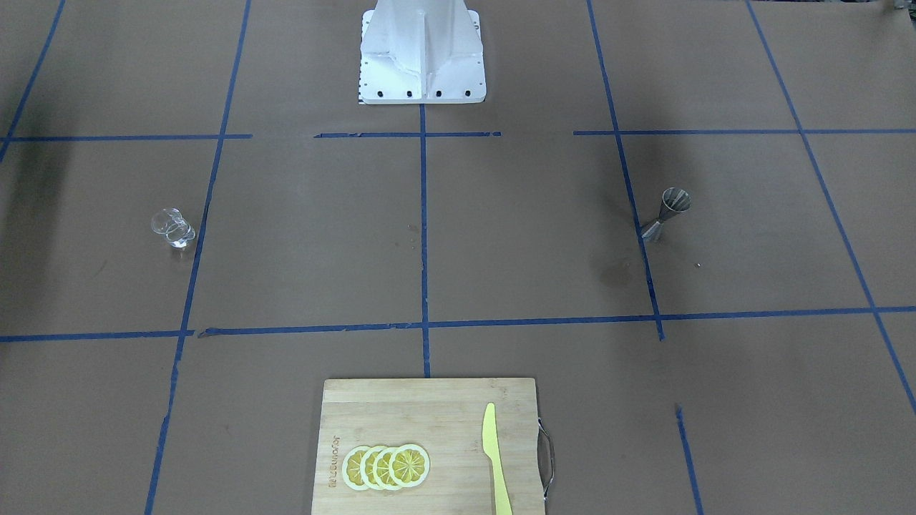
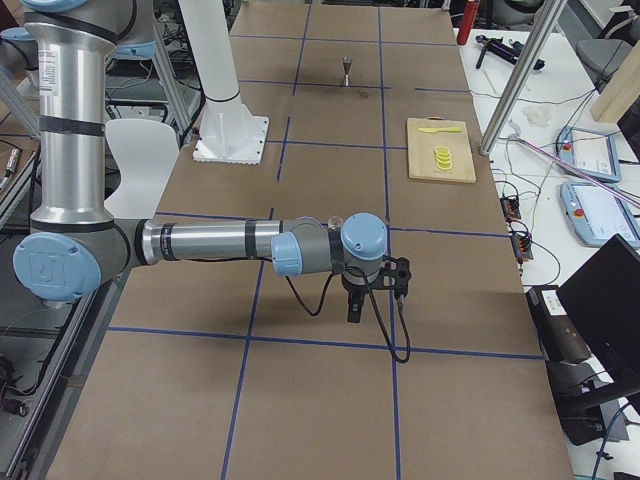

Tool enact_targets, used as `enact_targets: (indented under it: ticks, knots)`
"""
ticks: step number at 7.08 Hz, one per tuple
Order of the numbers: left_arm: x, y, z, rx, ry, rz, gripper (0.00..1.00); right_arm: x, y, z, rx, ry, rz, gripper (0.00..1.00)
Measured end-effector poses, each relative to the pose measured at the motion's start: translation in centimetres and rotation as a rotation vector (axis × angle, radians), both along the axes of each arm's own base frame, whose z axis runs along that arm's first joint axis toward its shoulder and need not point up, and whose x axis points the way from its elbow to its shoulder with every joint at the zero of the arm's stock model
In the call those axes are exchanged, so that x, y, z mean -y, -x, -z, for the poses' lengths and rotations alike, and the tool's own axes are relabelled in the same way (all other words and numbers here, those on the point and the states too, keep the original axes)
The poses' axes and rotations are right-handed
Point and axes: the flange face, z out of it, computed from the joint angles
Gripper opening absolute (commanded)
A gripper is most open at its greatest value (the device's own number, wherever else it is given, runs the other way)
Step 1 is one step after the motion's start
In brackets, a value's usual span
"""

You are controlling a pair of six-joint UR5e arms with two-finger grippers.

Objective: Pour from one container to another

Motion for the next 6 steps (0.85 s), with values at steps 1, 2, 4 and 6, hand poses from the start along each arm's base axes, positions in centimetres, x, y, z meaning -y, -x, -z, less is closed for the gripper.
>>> enact_targets:
  ticks: [1,2,4,6]
  knots:
    - [0.2,-4.0,1.8,-0.074,0.011,0.026,1.00,-0.1,0.1,-0.1,-0.002,0.001,0.004,1.00]
    - [-0.1,-9.8,4.2,-0.147,0.013,0.066,1.00,-0.1,0.4,-0.2,-0.002,0.002,0.009,1.00]
    - [-2.6,-19.9,9.6,-0.272,-0.051,0.192,1.00,0.1,2.1,0.1,-0.002,-0.013,0.044,1.00]
    - [-6.9,-23.8,13.5,-0.323,-0.110,0.362,1.00,0.3,3.4,0.1,0.000,-0.082,0.069,1.00]
